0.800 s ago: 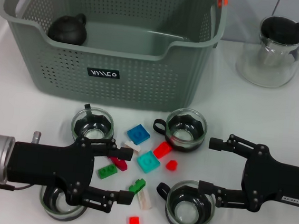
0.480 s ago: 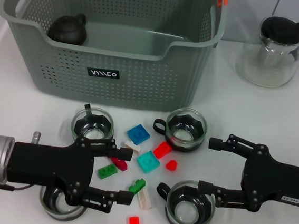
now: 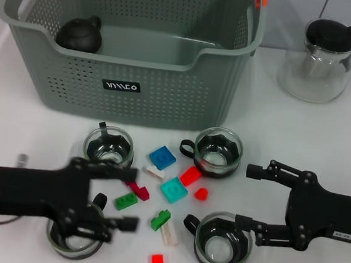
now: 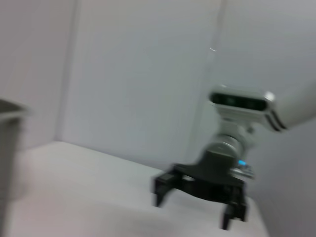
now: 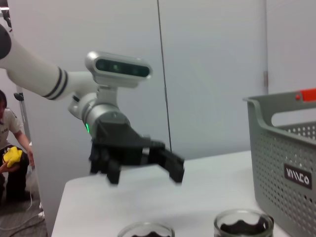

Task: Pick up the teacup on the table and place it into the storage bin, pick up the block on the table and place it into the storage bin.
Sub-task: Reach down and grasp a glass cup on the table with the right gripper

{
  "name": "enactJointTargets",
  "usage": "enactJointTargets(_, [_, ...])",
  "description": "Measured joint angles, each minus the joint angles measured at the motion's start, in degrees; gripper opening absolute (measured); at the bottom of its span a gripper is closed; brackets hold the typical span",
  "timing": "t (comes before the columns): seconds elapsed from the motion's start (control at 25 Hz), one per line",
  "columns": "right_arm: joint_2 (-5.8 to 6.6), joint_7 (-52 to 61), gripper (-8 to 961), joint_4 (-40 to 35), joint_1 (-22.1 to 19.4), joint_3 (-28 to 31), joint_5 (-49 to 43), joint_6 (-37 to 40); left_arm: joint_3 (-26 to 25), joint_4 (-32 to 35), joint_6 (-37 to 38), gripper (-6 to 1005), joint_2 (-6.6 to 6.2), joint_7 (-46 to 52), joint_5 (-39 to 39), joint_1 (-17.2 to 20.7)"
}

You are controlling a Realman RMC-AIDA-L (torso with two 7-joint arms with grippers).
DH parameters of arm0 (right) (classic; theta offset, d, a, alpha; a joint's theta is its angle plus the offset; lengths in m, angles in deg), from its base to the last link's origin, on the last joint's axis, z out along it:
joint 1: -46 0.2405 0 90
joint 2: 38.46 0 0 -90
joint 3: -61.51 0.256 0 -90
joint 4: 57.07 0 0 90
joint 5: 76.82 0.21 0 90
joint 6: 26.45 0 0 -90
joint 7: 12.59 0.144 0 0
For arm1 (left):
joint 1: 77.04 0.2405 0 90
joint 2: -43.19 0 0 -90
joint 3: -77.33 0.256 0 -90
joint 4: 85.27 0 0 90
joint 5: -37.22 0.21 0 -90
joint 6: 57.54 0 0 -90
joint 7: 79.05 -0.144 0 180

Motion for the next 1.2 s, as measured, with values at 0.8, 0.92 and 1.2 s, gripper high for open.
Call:
enactJointTargets(0.8, [-0.32,44.14,921,-42.96,9.10,-25.48,-19.20,11.72,-15.41,1.35,-1.56,872,-0.90,0.00,2.68,3.35])
enactJointTargets(0.92, [-0.36,45.98,919,-47.38,10.12,-32.03,-19.47,11.67,-15.44,1.11,-2.28,872,-0.84,0.00,2.43,3.54])
enactJointTargets(1.2, [-0.79,49.01,916,-52.07,11.62,-44.74,-19.62,10.31,-15.48,0.67,-2.55,872,-0.83,0.00,2.33,3.87])
